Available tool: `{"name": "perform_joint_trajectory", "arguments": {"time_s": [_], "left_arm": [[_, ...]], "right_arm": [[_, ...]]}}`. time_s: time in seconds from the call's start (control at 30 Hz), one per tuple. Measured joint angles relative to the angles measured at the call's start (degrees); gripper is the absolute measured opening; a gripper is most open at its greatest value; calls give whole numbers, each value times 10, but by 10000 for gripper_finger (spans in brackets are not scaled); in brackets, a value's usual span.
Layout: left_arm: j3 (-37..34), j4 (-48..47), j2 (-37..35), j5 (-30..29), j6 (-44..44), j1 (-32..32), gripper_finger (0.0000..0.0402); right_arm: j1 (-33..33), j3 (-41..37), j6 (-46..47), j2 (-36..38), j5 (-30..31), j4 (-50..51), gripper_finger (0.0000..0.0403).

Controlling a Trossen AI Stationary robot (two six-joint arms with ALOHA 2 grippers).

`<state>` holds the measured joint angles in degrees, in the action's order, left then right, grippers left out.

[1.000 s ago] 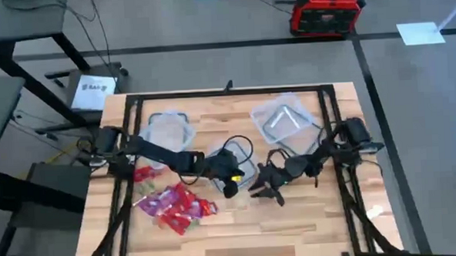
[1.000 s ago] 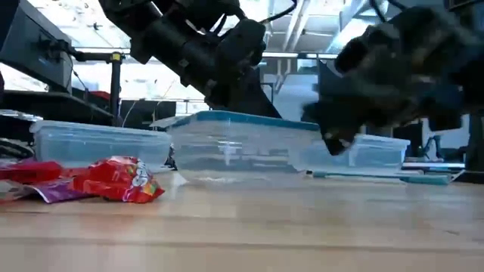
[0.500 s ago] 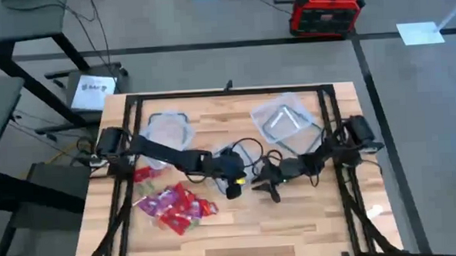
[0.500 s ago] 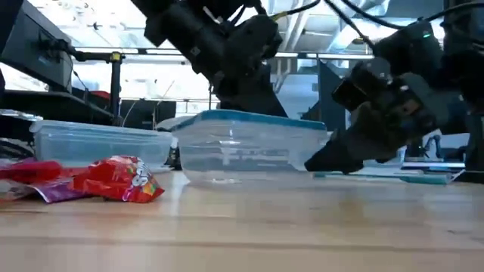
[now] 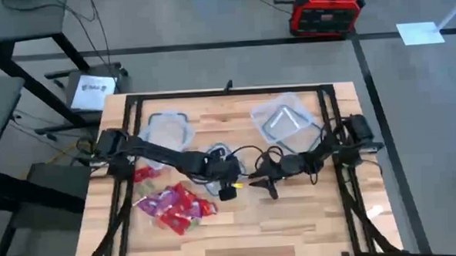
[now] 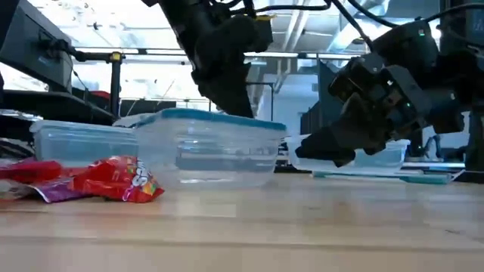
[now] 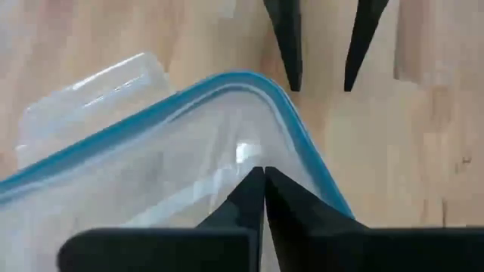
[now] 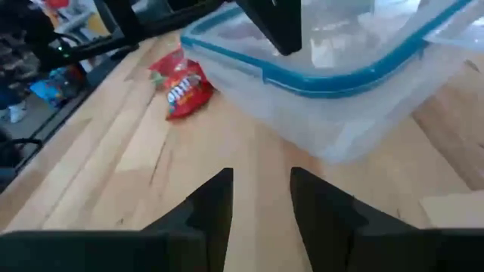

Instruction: Sort candy

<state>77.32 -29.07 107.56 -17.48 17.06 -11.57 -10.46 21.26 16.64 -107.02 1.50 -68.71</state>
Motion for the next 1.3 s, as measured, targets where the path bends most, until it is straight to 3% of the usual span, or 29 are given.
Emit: {"name": "perform_joint_trajectory", "arguments": {"time_s": [0.23, 0.43, 0.6, 0.73, 1.13, 1.3], "left_arm": [[13, -3, -73, -68, -16, -18, 0], [-80, 19, -135, -116, 44, -50, 0], [-209, 182, -155, -109, 91, -50, 0], [-251, 301, -156, -63, 73, -35, 0], [-269, 313, -156, -34, 26, -20, 0], [-269, 315, -149, -33, 11, -10, 0]], "right_arm": [[-4, 0, -1, 0, 0, 5, 123], [-4, 4, -1, 0, 0, 9, 123], [-4, 42, -21, 0, 0, 67, 123], [-2, 77, -27, 0, 0, 123, 123], [35, 95, -2, -4, 0, 95, 123], [35, 121, -2, -48, -15, 90, 123]]}}
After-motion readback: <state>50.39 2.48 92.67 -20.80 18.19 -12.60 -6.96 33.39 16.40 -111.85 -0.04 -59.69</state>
